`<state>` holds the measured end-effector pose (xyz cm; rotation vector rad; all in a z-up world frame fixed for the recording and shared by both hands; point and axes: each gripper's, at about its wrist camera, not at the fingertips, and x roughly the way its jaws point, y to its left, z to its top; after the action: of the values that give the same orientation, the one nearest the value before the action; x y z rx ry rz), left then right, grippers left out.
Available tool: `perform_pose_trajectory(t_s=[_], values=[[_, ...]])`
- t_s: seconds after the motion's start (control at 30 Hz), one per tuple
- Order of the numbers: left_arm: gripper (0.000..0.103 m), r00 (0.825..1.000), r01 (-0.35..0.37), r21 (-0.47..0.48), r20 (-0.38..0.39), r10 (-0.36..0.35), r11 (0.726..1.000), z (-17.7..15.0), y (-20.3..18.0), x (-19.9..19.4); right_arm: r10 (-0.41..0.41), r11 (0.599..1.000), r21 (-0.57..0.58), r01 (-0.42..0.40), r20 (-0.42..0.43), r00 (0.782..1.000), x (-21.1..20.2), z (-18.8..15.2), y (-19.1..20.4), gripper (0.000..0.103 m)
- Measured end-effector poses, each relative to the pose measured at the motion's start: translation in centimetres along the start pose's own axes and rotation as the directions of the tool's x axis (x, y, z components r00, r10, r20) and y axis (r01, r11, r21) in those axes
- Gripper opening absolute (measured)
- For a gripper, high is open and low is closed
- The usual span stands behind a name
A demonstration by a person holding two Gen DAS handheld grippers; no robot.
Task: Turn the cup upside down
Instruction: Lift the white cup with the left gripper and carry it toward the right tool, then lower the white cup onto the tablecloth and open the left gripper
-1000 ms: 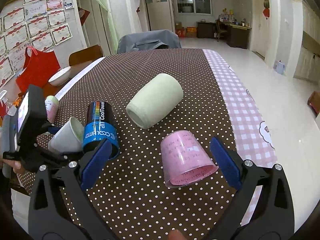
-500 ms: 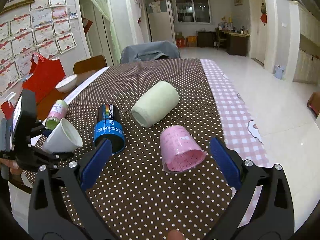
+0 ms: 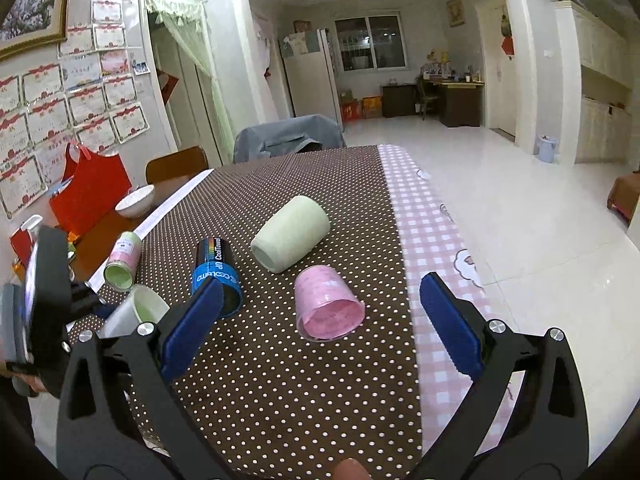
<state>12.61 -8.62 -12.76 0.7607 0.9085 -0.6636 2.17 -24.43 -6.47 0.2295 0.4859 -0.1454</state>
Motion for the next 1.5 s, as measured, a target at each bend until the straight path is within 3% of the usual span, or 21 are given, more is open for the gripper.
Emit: perform_pose_trajectory(t_s=[0.33,0.6,0.63,0.73,1.17,1.5], values=[[0.063,0.998,0.061,0.062,-0.015,-0.06,0.996,1.1,-3.9,1.8,-0.027,0.999,0.04,0.026,0.013,1.0,-0.9,-0.3,-2.0,0.097],[0.064,0.998,0.064,0.08,-0.019,-0.063,0.995,1.4,-4.9,2.7,-0.026,0.999,0.04,0.025,0.008,1.0,-0.8,-0.4,-2.1,0.097],[0.065,0.998,0.062,0.08,-0.023,-0.061,0.995,1.5,-4.9,2.9,-0.025,0.999,0.039,0.024,0.008,1.0,-0.8,-0.4,-2.1,0.097],[0.085,1.0,0.028,0.08,-0.016,-0.027,0.996,1.5,-4.7,3.0,-0.021,0.999,0.039,0.021,0.006,1.0,-0.7,-0.4,-2.0,0.097],[0.085,0.997,-0.017,-0.02,0.079,0.018,1.0,0.1,-3.1,-1.0,0.009,1.0,0.019,-0.009,0.002,1.0,-0.9,-0.3,-0.9,0.097],[0.085,0.978,-0.083,-0.15,0.175,0.109,0.985,-1.7,-1.4,-4.8,0.041,0.999,-0.019,-0.041,-0.004,0.999,-1.0,0.0,1.0,0.097]])
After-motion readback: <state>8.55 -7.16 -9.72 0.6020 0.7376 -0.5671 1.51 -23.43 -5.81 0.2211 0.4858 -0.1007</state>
